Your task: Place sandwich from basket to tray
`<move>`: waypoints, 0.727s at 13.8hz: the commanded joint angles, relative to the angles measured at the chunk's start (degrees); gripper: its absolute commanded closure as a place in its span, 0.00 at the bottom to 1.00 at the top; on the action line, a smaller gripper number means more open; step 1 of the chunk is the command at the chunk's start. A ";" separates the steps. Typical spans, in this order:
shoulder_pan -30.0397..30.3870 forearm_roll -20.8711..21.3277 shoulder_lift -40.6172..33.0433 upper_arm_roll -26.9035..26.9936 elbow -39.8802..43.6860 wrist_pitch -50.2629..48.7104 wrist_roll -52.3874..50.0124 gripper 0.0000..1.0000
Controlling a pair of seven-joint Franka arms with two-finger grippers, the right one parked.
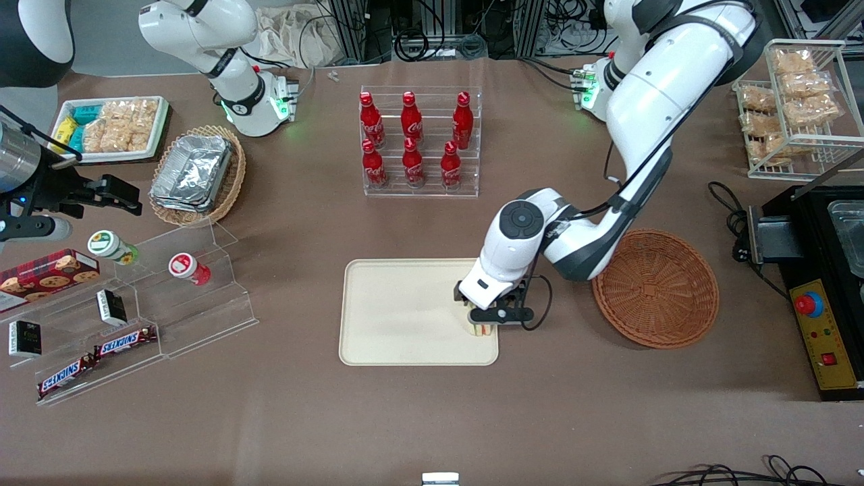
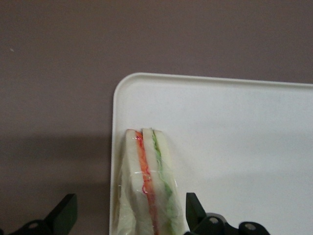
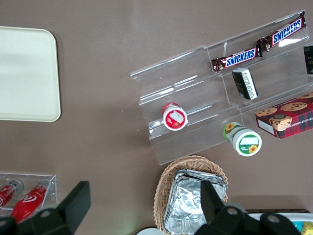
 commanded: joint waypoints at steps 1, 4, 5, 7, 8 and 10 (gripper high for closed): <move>2.13 -2.85 -5.71 -0.55 0.41 -6.54 -0.55 0.00; 5.29 -8.21 -9.14 -0.64 0.94 -10.59 4.00 0.00; 5.65 -11.28 -10.28 -0.55 1.99 -12.52 6.37 0.00; 7.75 -15.60 -11.35 -0.55 6.02 -20.06 10.95 0.00; 8.54 -17.18 -11.87 -0.55 8.13 -24.19 12.79 0.00; 9.95 -19.82 -13.54 -0.12 11.13 -30.79 16.92 0.00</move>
